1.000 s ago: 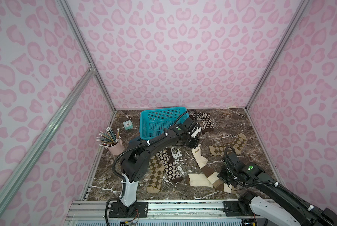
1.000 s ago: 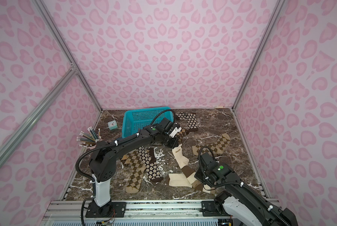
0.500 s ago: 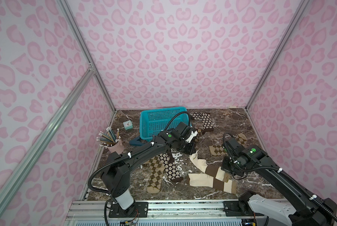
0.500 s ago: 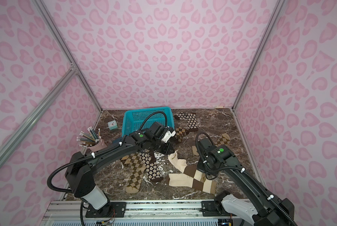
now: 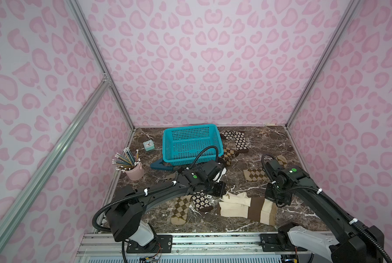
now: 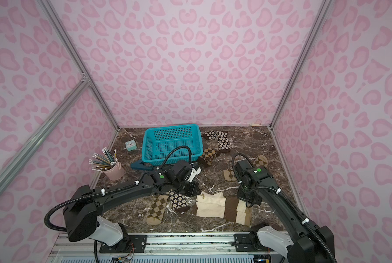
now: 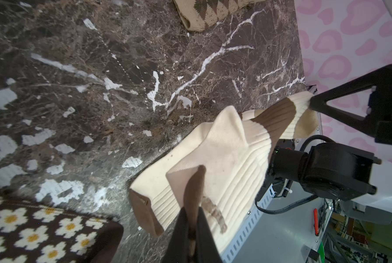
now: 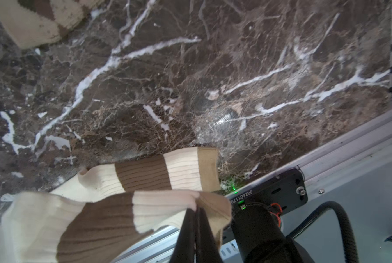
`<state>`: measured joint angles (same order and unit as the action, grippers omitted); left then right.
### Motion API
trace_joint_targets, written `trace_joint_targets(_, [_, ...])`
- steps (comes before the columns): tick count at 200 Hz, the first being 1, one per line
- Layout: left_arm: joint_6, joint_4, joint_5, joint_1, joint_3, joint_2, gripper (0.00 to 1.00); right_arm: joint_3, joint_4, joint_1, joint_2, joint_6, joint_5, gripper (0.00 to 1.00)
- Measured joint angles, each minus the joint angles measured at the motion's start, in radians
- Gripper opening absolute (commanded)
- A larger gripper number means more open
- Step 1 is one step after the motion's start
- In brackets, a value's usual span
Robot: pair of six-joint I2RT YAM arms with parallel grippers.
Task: Place the socks together as a pair
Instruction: Place the sock in the sock.
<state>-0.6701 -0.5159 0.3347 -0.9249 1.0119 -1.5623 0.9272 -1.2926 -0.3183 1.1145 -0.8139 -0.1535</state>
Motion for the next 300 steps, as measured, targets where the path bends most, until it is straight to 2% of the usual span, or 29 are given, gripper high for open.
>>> trace_joint_targets(27, [-0.046,0.073,-0.031,-0.035,-0.005,-0.034,0.04,-0.007,0.002,0.039,0.009,0.057,-0.037,0.0])
trace_joint_targets(70, [-0.09,0.121,-0.09,-0.081,-0.008,-0.079,0.04,-0.061,-0.002,0.044,0.0,0.097,-0.04,0.0])
trace_joint_targets(122, [-0.109,0.13,-0.156,-0.089,-0.031,-0.14,0.04,-0.098,0.042,0.043,0.03,0.127,-0.031,0.0])
trace_joint_targets(162, [-0.116,0.121,-0.185,-0.092,-0.036,-0.138,0.03,-0.117,0.07,0.031,0.036,0.127,-0.006,0.0])
trace_joint_targets(219, [-0.117,0.108,-0.205,-0.093,-0.074,-0.073,0.04,-0.117,0.072,-0.04,0.046,0.103,0.019,0.0])
trace_joint_targets(266, [-0.121,0.087,-0.204,-0.104,-0.085,-0.094,0.04,-0.116,0.067,-0.053,0.064,0.089,0.019,0.0])
trace_joint_targets(282, [-0.12,0.079,-0.2,-0.108,-0.086,-0.121,0.09,-0.116,0.066,-0.058,0.076,0.088,0.019,0.0])
trace_joint_targets(289, [-0.12,0.074,-0.198,-0.112,-0.086,-0.134,0.18,-0.116,0.066,-0.06,0.082,0.088,0.019,0.0])
trace_joint_targets(300, [-0.119,0.067,-0.193,-0.118,-0.087,-0.145,0.34,-0.116,0.067,-0.063,0.09,0.088,0.019,0.07])
